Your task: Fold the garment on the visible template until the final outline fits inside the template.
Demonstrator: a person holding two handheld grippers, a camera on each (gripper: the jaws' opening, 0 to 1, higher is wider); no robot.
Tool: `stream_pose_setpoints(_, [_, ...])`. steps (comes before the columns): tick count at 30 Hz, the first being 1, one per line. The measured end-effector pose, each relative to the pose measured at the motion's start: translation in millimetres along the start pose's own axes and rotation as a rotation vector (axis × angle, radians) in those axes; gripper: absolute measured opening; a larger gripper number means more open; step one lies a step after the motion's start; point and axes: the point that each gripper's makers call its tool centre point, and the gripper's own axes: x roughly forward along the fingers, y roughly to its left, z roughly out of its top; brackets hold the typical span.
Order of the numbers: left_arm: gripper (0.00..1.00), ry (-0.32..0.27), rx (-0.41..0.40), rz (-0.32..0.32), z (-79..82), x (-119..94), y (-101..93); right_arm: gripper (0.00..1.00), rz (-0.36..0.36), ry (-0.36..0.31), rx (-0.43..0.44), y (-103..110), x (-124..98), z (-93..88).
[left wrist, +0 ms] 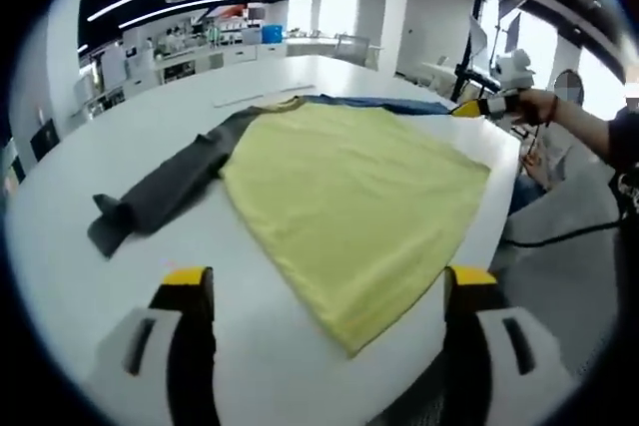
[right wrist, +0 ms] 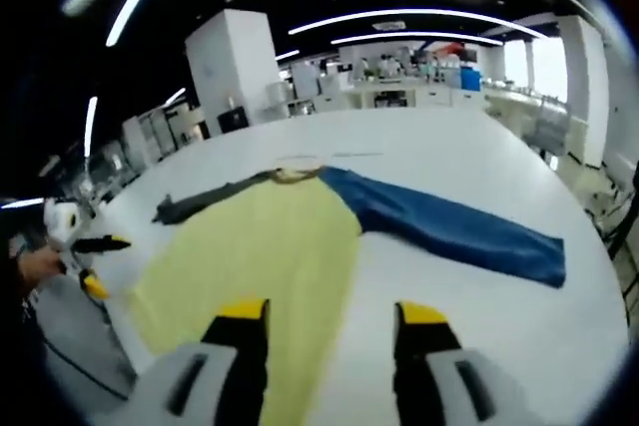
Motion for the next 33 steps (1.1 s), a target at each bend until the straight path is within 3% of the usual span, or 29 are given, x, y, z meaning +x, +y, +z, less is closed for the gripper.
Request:
stream_pose_setpoints(6, [0.99, -0.03, 0.013, -0.005, 6.2, 1.1, 3.0, 0.48, -0.043, -0.012, 0.04, -36.4, 12.4, 10.4])
stream_pose_setpoints(11, [0.99, -0.027, 0.017, -0.005, 1.4, 1.0, 9.1, 0.46, -0.075, -0.001, 0.045, -56.4, 18.6, 12.0])
stream_pose_setpoints(25, [0.99, -0.037, 0.018, 0.012, 3.3, 1.7, 15.0, 0.26, -0.023, 0.01, 0.035, -39.2, 65.0, 24.9])
stream_pose_setpoints(33, [0.97, -0.02, 0.064, 0.028, 1.3, 0.0, 21.2, 0.18, -0.033, 0.016, 0.11, -35.9, 95.9, 28.6])
